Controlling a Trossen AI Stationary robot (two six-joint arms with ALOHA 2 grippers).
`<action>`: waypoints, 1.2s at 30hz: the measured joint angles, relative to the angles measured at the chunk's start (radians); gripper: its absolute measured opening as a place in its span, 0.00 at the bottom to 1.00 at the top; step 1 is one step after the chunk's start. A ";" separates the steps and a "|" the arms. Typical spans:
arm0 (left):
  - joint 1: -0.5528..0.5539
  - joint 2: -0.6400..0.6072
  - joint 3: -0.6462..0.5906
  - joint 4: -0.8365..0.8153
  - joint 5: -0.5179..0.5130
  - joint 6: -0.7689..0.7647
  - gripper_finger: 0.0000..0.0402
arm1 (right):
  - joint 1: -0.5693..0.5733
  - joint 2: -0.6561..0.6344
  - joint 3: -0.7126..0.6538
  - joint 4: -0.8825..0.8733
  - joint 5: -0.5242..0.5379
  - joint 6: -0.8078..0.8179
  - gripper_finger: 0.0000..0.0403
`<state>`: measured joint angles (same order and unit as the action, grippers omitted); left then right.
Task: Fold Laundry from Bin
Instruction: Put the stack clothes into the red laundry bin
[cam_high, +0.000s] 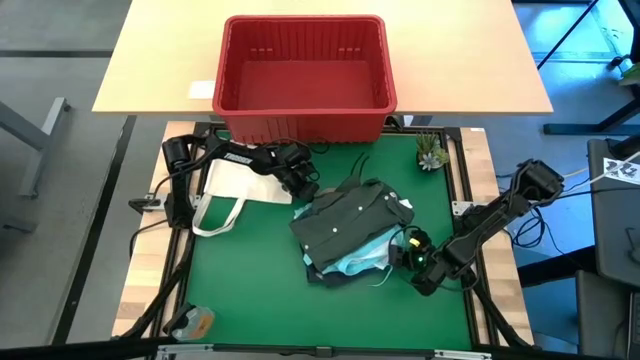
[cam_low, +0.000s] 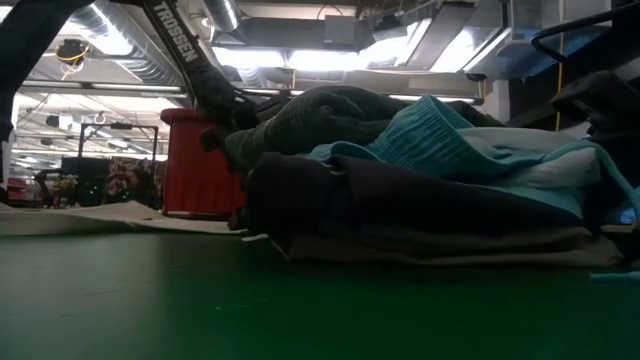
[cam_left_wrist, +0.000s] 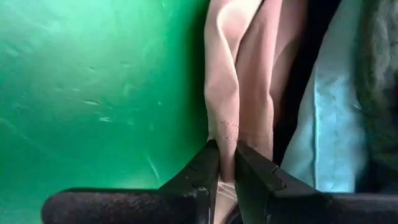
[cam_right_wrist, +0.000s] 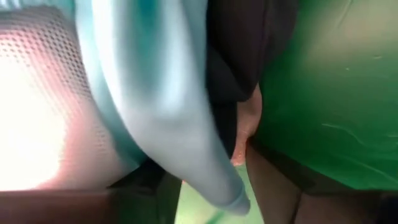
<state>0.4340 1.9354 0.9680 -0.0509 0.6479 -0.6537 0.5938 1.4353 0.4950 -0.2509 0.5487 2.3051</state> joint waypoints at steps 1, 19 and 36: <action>-0.004 0.000 0.000 0.001 0.000 0.000 0.10 | 0.000 0.001 0.000 0.001 0.002 0.000 0.39; -0.044 -0.008 -0.003 0.057 0.041 0.007 0.05 | -0.006 0.019 -0.003 0.102 0.108 -0.059 0.06; -0.075 -0.074 -0.002 0.069 0.119 0.000 0.01 | -0.006 0.016 0.027 0.201 0.273 -0.091 0.03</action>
<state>0.3591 1.8613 0.9657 0.0177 0.7674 -0.6537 0.5875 1.4518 0.5215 -0.0494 0.8221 2.2140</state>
